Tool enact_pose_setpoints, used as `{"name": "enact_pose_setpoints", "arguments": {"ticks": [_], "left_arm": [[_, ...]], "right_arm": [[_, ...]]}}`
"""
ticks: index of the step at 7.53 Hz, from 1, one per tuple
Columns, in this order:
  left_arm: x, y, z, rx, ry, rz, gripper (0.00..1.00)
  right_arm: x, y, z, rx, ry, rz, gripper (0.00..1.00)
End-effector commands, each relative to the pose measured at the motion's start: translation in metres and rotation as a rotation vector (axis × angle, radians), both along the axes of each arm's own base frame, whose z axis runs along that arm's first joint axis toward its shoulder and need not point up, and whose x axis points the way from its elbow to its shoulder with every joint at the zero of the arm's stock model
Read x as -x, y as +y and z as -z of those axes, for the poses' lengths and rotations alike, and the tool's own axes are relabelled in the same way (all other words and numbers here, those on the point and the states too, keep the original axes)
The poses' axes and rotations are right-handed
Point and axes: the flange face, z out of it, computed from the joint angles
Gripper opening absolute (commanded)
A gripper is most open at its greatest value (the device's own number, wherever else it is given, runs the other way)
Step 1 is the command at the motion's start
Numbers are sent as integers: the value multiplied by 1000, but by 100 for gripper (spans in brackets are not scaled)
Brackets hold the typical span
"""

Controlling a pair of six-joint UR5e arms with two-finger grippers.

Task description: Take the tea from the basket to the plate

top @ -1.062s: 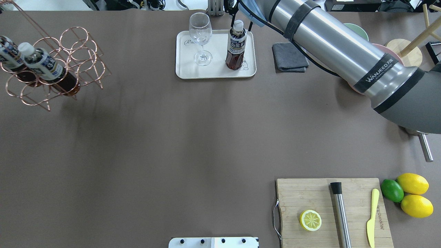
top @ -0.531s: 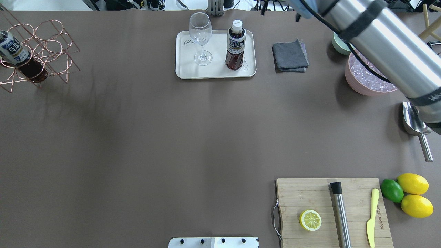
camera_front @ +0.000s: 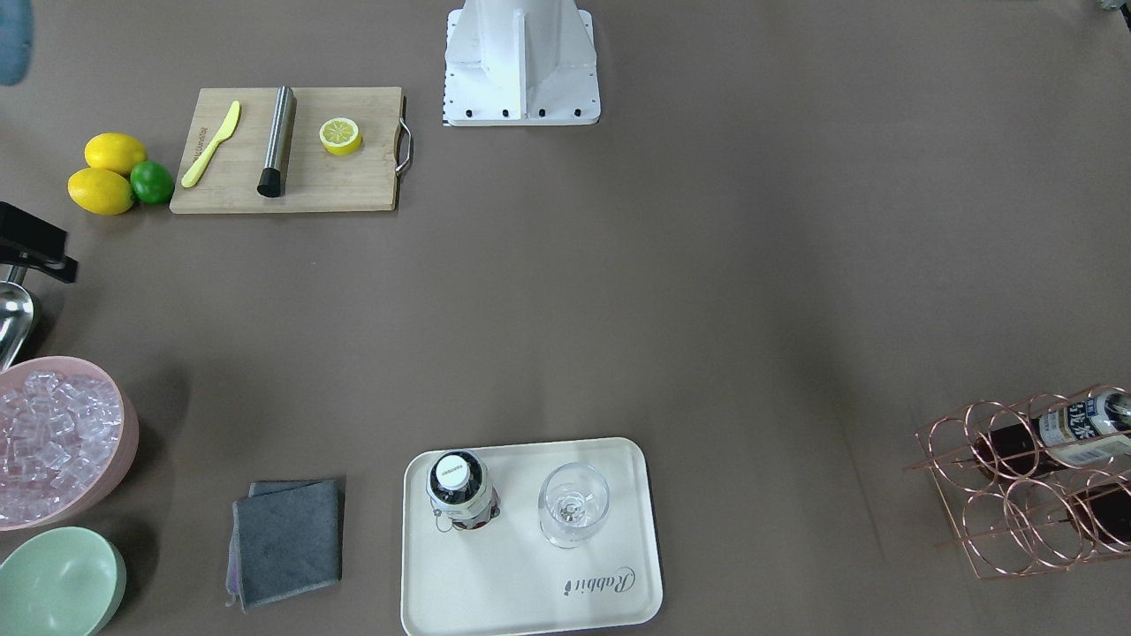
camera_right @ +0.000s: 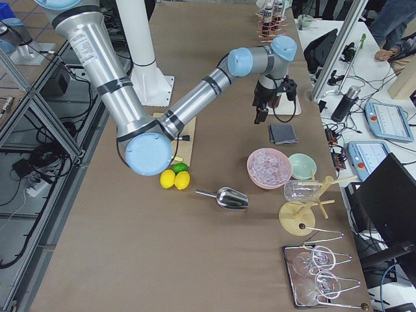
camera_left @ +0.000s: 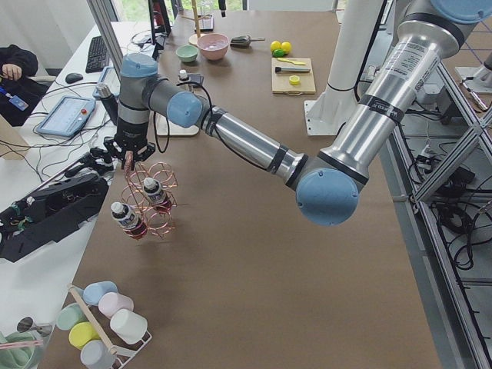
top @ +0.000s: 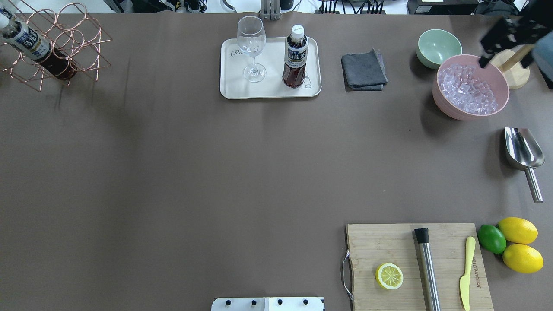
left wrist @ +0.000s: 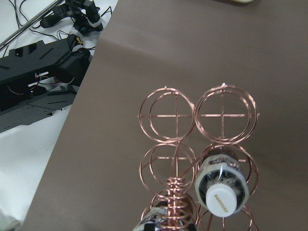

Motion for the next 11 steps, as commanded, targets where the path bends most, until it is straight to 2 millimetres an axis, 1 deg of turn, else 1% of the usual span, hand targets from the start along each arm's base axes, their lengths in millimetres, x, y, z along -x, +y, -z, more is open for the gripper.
{"name": "enact_pose_setpoints", "arguments": {"ticks": [1, 2, 3, 4, 5, 6, 7, 8, 9, 10, 11], "left_arm": [[-25, -12, -19, -23, -19, -21, 0], [-36, -12, -20, -23, -27, -30, 0], [-42, -12, -22, -18, -29, -36, 0], [-43, -13, -22, -21, -28, -37, 0], [-49, -15, -23, -38, -29, -44, 0], [-53, -16, -24, -44, -30, -46, 0], [-55, -16, -22, -49, -29, -49, 0], [-56, -19, -14, -61, -35, -47, 53], [-55, -18, -14, -64, -36, -39, 97], [-55, -16, -15, -47, -22, -12, 98], [-55, -16, -14, -40, -14, 0, 98]], "right_arm": [[-134, 72, -142, -42, 68, 53, 99], [-151, 87, -166, -26, 91, 57, 99], [-164, 105, -193, -7, 127, 80, 99], [-175, 130, -229, 37, 175, 104, 100], [-191, 138, -229, 42, 181, 71, 100], [-192, 138, -248, 84, 173, 68, 100], [-191, 132, -258, 69, 177, 63, 100], [-192, 135, -282, 52, 176, 60, 100], [-192, 136, -295, 37, 179, 58, 100], [-192, 135, -292, 25, 177, 54, 100], [-192, 135, -295, 28, 176, 54, 100]]}}
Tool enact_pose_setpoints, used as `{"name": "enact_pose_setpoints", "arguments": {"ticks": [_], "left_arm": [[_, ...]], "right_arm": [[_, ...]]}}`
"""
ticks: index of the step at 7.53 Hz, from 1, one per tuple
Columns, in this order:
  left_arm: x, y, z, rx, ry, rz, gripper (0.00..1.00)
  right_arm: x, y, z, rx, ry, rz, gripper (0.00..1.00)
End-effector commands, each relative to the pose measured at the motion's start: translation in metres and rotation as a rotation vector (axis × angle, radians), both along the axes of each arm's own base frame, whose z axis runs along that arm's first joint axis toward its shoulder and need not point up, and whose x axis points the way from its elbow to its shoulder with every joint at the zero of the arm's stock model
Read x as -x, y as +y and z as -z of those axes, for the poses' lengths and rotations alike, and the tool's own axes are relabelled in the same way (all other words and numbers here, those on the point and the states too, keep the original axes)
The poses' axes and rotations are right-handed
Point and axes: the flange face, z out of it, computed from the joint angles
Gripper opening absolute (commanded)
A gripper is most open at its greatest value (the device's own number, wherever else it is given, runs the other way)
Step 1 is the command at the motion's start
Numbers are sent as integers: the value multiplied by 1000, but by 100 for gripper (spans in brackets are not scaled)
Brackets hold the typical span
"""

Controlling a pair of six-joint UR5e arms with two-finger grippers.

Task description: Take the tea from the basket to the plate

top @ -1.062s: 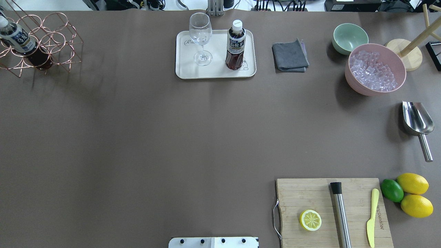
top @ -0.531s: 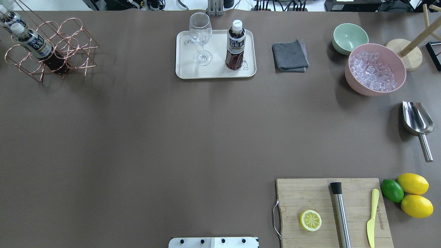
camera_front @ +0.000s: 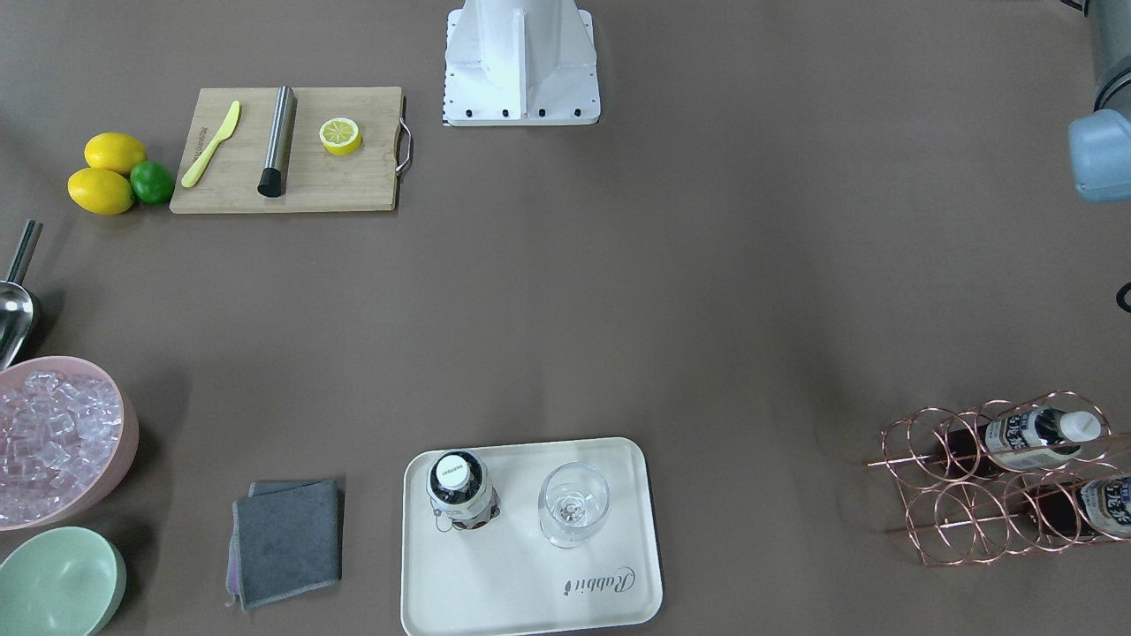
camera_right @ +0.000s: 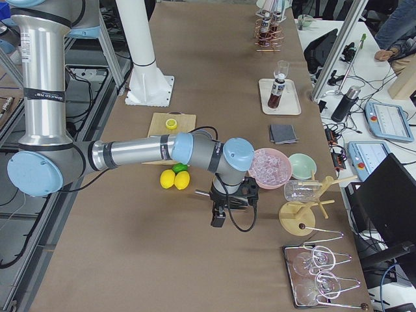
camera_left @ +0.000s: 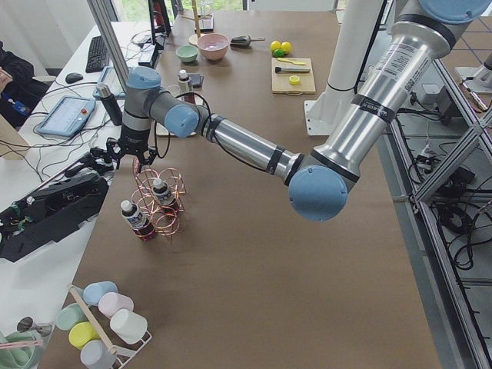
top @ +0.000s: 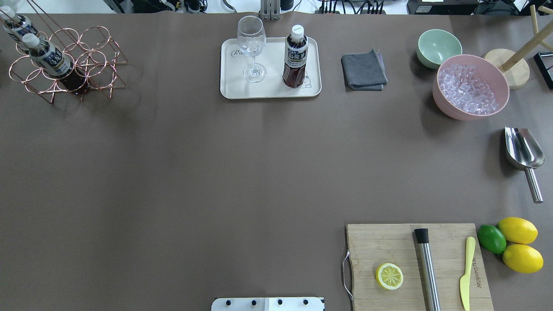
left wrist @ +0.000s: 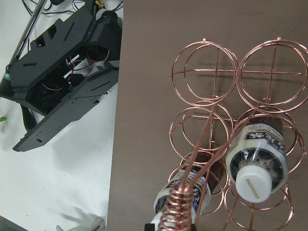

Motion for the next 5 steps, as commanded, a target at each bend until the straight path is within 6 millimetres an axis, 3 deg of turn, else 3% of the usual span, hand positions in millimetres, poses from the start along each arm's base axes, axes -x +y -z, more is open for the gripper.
{"name": "enact_pose_setpoints", "arguments": {"ticks": [1, 3, 5], "left_arm": [[0, 1, 3, 9, 16, 27, 98], [7, 13, 25, 17, 98, 134, 98], [12, 50, 24, 151, 282, 399, 98]], "right_arm": [[-1, 1, -11, 3, 0, -2, 100], [-1, -1, -17, 43, 7, -36, 100], [-1, -9, -11, -40, 10, -61, 100]]}}
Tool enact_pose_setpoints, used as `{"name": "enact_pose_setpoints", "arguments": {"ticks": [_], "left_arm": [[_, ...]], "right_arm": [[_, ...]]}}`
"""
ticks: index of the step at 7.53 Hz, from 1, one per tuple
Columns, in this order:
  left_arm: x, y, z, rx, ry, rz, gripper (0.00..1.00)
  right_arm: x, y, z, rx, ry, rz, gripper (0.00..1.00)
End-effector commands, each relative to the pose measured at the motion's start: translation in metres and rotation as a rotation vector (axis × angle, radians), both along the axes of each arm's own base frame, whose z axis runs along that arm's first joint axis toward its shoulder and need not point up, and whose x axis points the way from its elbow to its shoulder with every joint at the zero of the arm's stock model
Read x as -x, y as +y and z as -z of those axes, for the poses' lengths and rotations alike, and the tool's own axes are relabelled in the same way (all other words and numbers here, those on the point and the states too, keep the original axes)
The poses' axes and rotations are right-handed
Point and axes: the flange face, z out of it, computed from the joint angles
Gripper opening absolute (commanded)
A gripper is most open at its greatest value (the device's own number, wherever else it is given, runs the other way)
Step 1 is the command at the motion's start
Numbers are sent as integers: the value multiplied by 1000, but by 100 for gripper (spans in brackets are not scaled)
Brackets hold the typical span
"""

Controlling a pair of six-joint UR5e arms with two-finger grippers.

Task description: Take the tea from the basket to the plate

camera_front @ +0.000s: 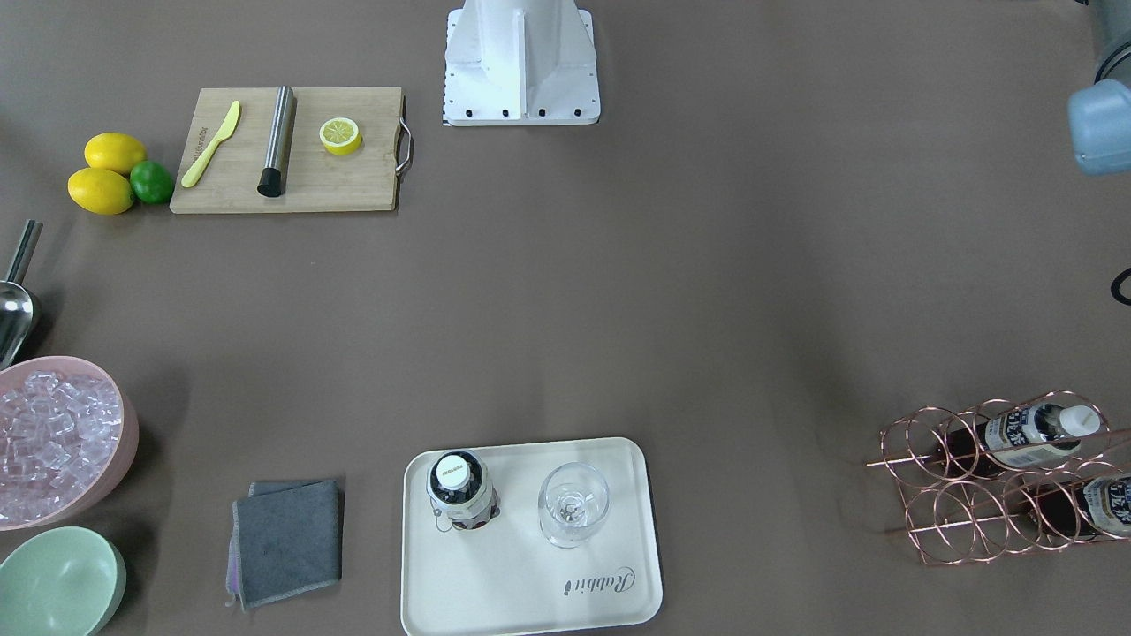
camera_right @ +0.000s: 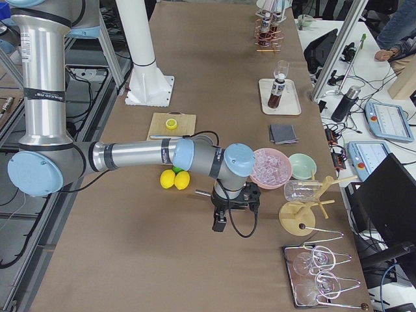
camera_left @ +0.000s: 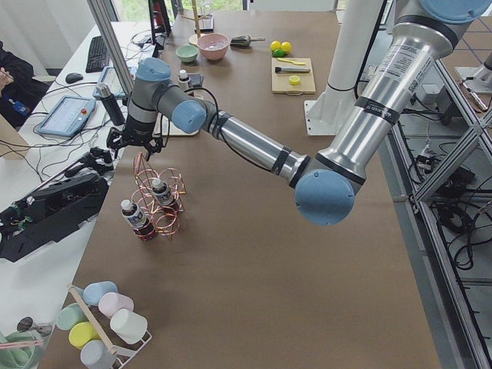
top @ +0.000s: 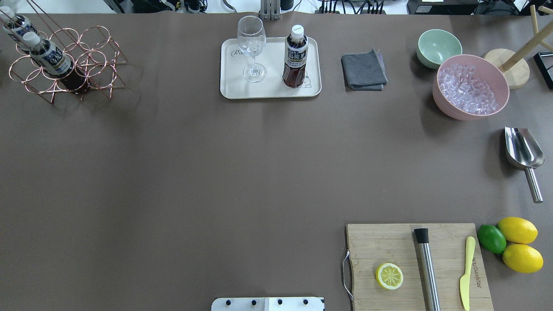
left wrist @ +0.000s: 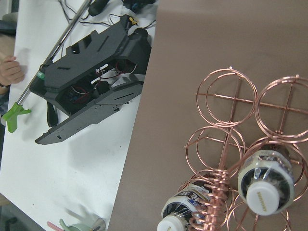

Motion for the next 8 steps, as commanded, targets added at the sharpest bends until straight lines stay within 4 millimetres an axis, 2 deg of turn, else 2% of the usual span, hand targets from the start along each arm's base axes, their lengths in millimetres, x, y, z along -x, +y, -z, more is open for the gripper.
{"name": "enact_pose_setpoints", "arguments": {"ticks": [1, 2, 3, 4, 5, 6, 7, 8], "left_arm": [[6, 34, -21, 205, 260, 361, 98], [9, 41, -27, 220, 338, 439, 98], [26, 41, -26, 224, 426, 537, 98], [50, 39, -32, 323, 519, 686, 98], [66, 33, -49, 368, 527, 741, 98], [89, 31, -76, 415, 514, 790, 98], [110, 39, -108, 515, 552, 778, 98], [127, 58, -160, 639, 577, 779, 98]], "right_arm": [[0, -3, -1, -50, 3, -22, 100], [-1, -5, 4, -59, 4, -28, 100], [-1, -9, 10, -66, 6, -36, 100], [-1, -20, 24, -108, 6, -37, 100], [-1, -16, 15, -91, 6, -36, 100], [-4, -15, 17, -93, 5, -44, 100], [-5, -13, 13, -85, 3, -46, 100], [-4, -13, 13, -85, -3, -47, 100]]}}
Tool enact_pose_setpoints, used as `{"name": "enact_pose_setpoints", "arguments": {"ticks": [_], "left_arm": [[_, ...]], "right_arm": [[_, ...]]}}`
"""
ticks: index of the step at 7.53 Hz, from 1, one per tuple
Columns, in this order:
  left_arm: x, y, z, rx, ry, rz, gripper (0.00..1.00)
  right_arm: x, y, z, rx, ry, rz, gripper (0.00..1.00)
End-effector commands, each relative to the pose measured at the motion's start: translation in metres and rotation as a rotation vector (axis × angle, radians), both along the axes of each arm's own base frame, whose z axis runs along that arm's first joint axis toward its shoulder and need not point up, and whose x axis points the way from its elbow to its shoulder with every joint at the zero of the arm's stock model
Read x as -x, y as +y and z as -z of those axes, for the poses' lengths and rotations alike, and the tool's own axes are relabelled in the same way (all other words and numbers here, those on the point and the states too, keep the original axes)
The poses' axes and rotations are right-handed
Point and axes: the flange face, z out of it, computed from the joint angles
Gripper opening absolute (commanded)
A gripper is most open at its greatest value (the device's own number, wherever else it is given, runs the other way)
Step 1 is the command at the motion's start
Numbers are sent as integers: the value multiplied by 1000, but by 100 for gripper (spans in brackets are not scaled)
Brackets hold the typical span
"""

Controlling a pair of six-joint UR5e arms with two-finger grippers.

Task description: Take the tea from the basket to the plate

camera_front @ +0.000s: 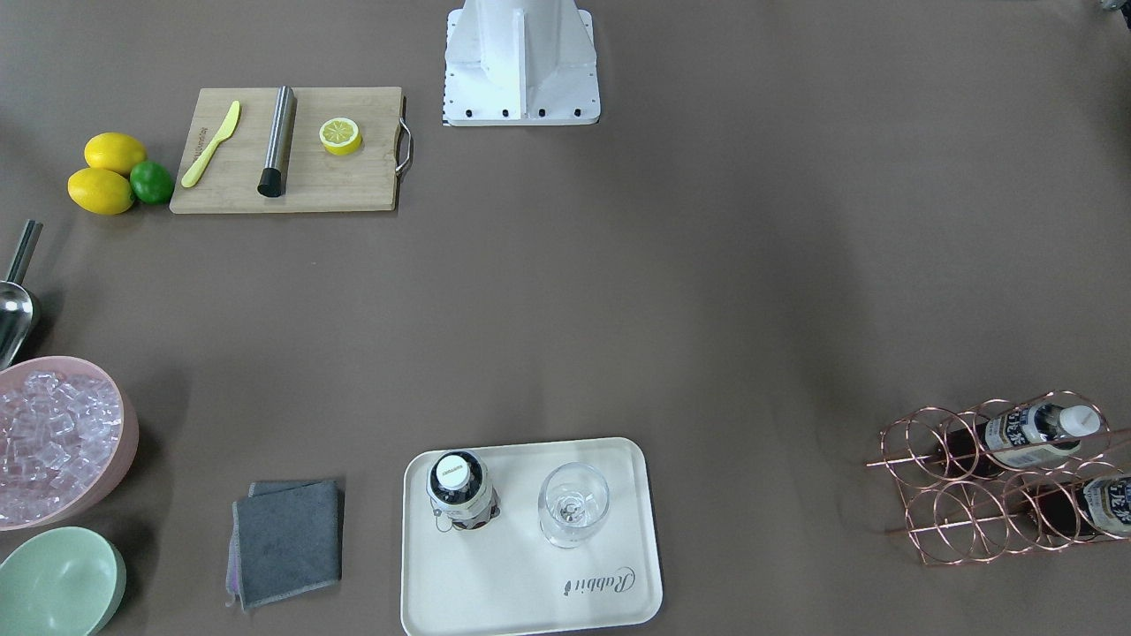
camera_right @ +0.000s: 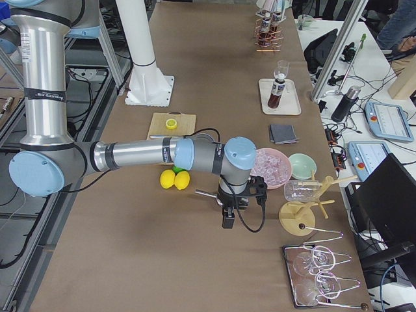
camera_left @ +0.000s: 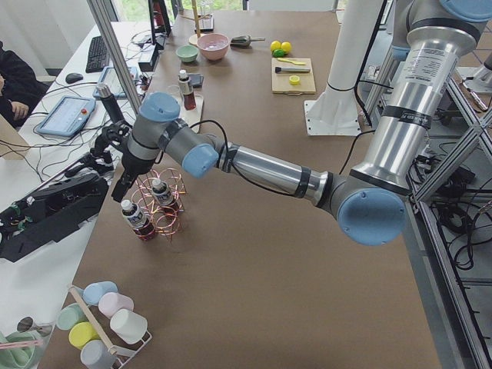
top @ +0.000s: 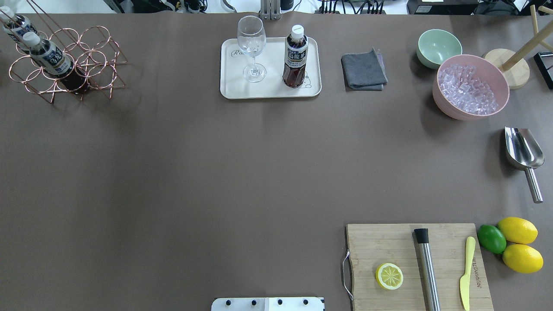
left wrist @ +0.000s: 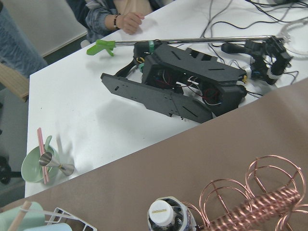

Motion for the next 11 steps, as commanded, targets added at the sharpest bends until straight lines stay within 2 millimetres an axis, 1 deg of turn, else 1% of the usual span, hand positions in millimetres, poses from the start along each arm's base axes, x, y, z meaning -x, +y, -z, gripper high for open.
{"name": "enact_pose_setpoints", "arguments": {"ticks": [1, 2, 3, 4, 5, 6, 8, 9, 10, 11], "left_arm": [[43, 47, -129, 245, 131, 7, 98], [42, 68, -159, 310, 171, -7, 98], [38, 99, -202, 404, 212, -20, 98], [35, 105, -209, 440, 227, -27, 98], [34, 106, -213, 521, 248, -28, 98], [30, 105, -211, 580, 269, -37, 98], [29, 105, -212, 591, 264, -38, 98], [25, 106, -215, 597, 259, -44, 98], [2, 110, -224, 622, 247, -82, 98], [2, 111, -223, 619, 250, -84, 98]], "right_arm": [[0, 2, -2, 6, -13, -5, 100], [0, 2, -3, 6, -13, -4, 100], [0, 2, -3, 6, -15, -4, 100], [0, 2, -3, 7, -15, -5, 100], [-1, 2, -2, 5, -15, -5, 100], [0, 2, -3, 6, -15, -4, 100], [0, 2, -2, 5, -15, -4, 100], [-1, 2, -2, 5, -15, -5, 100], [-1, 2, -2, 5, -15, -5, 100], [-1, 2, -3, 6, -15, -5, 100]]}}
